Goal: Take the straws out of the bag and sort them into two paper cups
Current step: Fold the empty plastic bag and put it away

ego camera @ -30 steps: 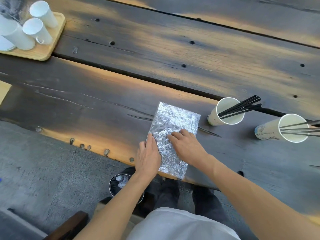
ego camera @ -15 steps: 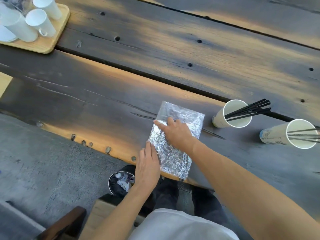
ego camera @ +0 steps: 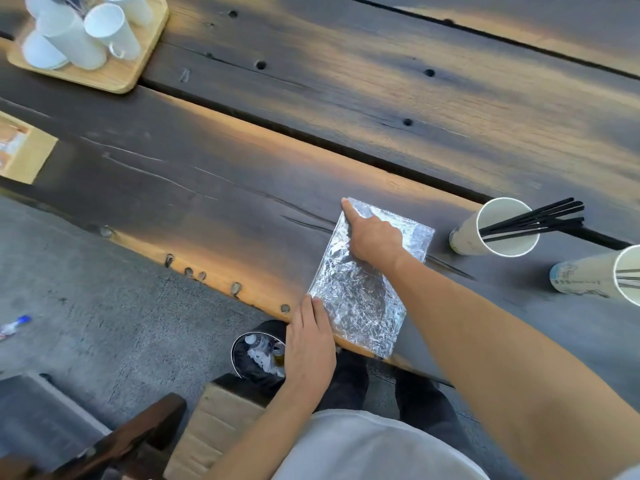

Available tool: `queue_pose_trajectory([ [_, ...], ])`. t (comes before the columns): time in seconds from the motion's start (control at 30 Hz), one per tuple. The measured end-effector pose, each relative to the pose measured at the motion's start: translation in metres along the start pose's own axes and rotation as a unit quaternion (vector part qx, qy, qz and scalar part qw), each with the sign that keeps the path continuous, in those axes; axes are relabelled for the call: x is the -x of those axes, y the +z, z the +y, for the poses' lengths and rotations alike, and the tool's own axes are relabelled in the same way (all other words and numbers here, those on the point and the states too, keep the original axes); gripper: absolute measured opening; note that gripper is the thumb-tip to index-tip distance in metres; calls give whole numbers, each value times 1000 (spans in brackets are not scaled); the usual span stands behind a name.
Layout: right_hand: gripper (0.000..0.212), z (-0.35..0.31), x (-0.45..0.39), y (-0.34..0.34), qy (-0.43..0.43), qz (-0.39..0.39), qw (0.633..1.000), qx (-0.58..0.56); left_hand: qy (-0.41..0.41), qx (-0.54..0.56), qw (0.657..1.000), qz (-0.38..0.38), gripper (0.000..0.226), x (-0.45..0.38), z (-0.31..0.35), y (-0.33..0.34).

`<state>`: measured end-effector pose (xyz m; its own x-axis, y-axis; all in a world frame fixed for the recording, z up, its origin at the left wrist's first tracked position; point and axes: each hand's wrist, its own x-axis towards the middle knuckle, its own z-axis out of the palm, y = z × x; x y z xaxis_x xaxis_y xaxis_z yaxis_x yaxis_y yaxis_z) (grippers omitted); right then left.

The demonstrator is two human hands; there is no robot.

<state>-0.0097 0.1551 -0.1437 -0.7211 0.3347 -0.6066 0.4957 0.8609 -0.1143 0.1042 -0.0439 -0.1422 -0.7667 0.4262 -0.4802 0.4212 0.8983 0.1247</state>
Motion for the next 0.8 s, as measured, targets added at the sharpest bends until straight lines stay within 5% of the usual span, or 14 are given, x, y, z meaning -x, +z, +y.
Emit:
queue_pose_trajectory([
  [0.17, 87, 0, -9, -1, 18, -10, 999, -49, -9, -10, 1000, 7, 70, 2, -1, 0],
  [0.3, 82, 12, -3, -5, -16, -1, 989, -150, -19, 11, 999, 41, 41, -18, 2, -9],
  [0.5, 52, 62, 41, 11, 95, 98, 911, -388, -105, 202, 971, 77, 38, -71, 9, -45],
  [0.67, 42, 95, 72, 44, 139, 96, 903, -396, -80, 301, 948, 69, 31, -119, 11, -70],
  [0.8, 38, 108, 85, 51, 115, 109, 904, -396, -98, 326, 940, -14, 40, -147, 18, -91],
])
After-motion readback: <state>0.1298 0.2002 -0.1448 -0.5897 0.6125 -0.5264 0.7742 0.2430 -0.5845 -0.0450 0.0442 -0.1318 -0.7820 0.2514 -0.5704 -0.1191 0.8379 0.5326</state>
